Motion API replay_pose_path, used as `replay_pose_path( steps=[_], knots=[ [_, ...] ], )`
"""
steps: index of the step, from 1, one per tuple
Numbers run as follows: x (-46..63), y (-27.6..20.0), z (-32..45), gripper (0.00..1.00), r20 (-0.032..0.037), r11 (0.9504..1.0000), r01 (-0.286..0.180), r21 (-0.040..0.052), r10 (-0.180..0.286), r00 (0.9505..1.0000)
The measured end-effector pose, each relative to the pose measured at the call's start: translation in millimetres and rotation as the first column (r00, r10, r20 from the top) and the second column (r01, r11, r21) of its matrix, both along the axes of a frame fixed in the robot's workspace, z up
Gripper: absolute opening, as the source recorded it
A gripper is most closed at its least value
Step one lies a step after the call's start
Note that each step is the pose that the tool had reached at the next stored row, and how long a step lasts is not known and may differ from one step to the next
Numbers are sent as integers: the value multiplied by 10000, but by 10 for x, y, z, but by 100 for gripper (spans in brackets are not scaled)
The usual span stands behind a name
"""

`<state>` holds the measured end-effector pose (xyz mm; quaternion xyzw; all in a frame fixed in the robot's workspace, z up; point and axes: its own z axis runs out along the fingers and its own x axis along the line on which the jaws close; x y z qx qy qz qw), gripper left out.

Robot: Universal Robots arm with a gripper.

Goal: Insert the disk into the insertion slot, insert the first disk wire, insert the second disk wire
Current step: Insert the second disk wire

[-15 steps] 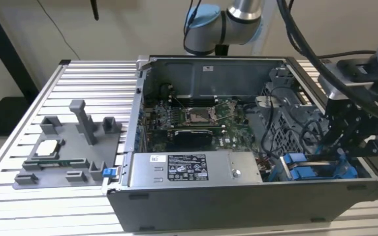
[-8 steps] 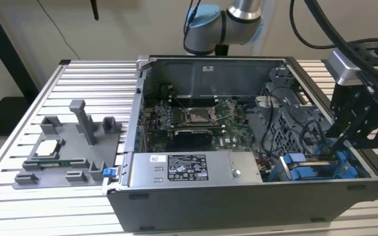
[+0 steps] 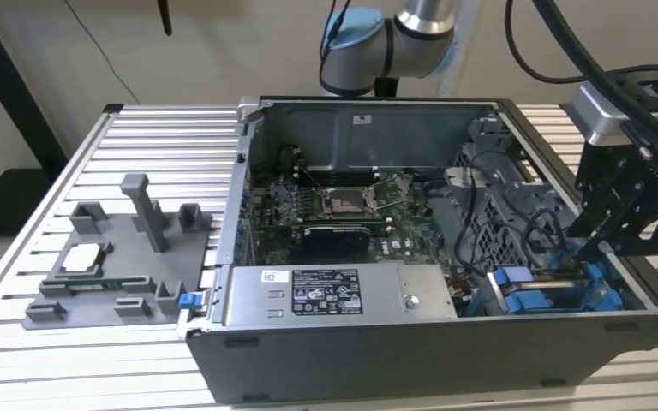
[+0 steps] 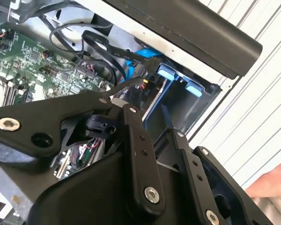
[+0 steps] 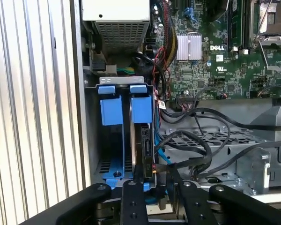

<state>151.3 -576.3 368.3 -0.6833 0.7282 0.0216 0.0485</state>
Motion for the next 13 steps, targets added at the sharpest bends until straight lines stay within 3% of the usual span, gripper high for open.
replay_pose_path(
  steps=[4, 8, 11, 13],
  knots=[
    [106, 17, 0, 100, -25, 10000, 0, 0, 0, 10000],
    [237, 22, 0, 100, -126, 10000, 0, 0, 0, 9999],
    [335, 23, -2, 100, -307, 10000, 0, 0, 0, 9995],
    [381, 23, -5, 100, -549, 10000, 0, -1, 0, 9985]
  ],
)
